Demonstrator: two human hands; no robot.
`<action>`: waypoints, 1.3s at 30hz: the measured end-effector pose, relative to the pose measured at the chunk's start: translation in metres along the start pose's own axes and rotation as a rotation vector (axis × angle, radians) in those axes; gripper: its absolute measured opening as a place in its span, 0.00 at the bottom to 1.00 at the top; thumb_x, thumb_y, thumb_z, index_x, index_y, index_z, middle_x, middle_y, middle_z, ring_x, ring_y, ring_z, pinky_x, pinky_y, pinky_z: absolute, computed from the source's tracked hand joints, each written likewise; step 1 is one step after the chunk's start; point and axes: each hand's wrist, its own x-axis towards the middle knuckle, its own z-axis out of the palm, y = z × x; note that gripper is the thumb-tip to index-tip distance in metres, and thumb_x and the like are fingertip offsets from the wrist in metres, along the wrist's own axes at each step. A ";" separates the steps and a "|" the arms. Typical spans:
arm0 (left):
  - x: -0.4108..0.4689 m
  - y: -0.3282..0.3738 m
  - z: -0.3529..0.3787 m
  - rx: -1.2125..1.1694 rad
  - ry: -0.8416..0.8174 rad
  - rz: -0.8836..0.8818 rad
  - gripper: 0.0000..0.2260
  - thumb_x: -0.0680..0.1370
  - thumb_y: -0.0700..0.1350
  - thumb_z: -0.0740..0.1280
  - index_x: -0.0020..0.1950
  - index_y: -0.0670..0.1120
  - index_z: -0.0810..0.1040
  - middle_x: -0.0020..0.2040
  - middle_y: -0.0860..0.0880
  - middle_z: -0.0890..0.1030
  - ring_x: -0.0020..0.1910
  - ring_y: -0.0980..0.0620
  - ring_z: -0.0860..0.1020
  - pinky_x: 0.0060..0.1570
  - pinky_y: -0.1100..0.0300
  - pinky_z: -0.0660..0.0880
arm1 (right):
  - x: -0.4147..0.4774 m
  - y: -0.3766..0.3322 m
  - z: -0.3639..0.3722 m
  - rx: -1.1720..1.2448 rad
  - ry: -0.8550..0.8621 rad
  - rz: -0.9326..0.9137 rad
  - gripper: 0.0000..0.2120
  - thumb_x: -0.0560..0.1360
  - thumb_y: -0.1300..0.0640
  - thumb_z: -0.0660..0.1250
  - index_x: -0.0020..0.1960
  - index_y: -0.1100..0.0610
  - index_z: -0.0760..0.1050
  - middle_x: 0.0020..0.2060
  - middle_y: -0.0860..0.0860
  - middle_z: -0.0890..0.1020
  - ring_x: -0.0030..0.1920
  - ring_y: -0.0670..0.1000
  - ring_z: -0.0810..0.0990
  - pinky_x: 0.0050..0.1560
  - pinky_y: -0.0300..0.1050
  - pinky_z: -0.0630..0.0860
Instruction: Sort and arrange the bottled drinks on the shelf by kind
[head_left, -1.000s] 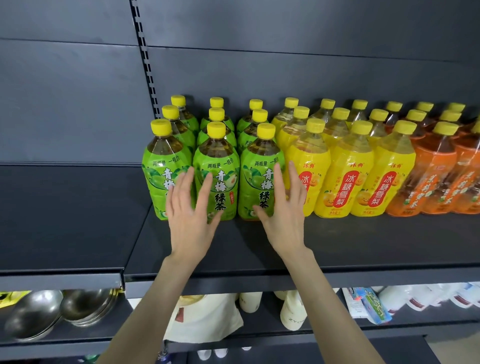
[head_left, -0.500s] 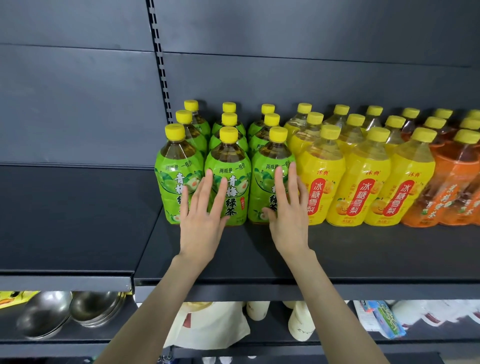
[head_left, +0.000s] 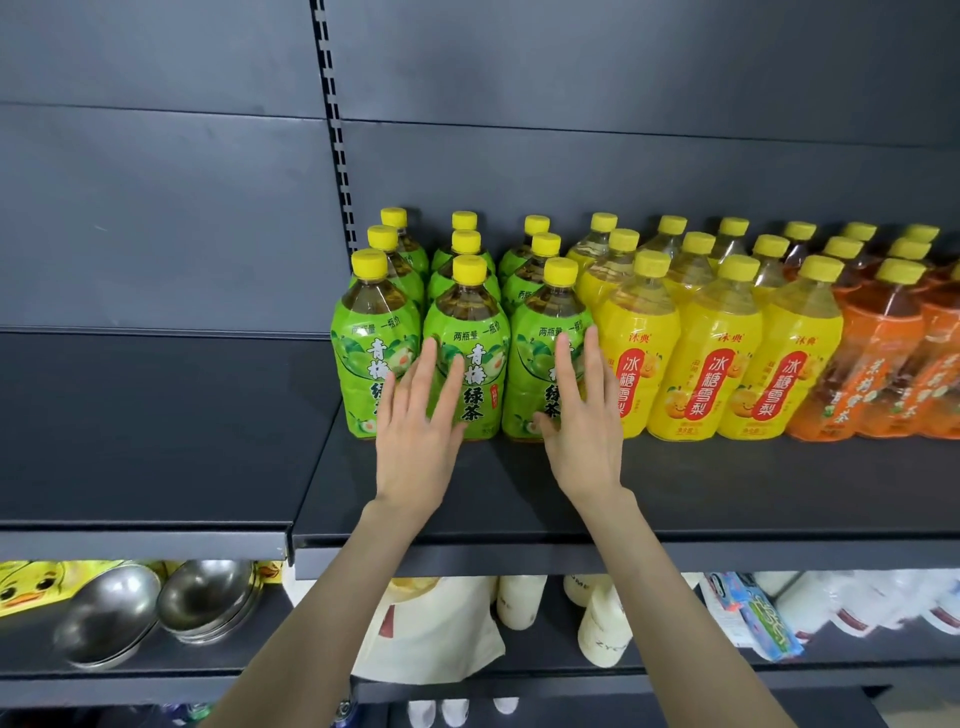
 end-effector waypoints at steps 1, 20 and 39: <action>-0.004 -0.004 -0.001 -0.059 0.040 -0.039 0.36 0.64 0.41 0.80 0.70 0.42 0.70 0.70 0.34 0.68 0.65 0.35 0.72 0.62 0.37 0.69 | -0.001 0.000 -0.001 0.002 0.013 0.005 0.46 0.67 0.62 0.78 0.77 0.55 0.56 0.77 0.60 0.55 0.71 0.65 0.63 0.55 0.56 0.78; -0.006 -0.042 0.013 -0.764 0.049 -0.816 0.40 0.72 0.52 0.73 0.77 0.45 0.56 0.74 0.47 0.67 0.72 0.48 0.66 0.67 0.44 0.67 | -0.009 -0.007 0.017 0.049 -0.001 0.173 0.54 0.64 0.57 0.80 0.77 0.46 0.47 0.72 0.61 0.64 0.62 0.64 0.71 0.37 0.54 0.80; -0.028 -0.004 -0.018 -0.543 0.102 -0.715 0.16 0.75 0.40 0.70 0.61 0.39 0.75 0.63 0.41 0.72 0.59 0.44 0.74 0.49 0.59 0.69 | -0.011 0.010 -0.026 0.215 -0.069 0.137 0.29 0.77 0.56 0.67 0.75 0.53 0.61 0.67 0.57 0.71 0.58 0.58 0.76 0.45 0.53 0.78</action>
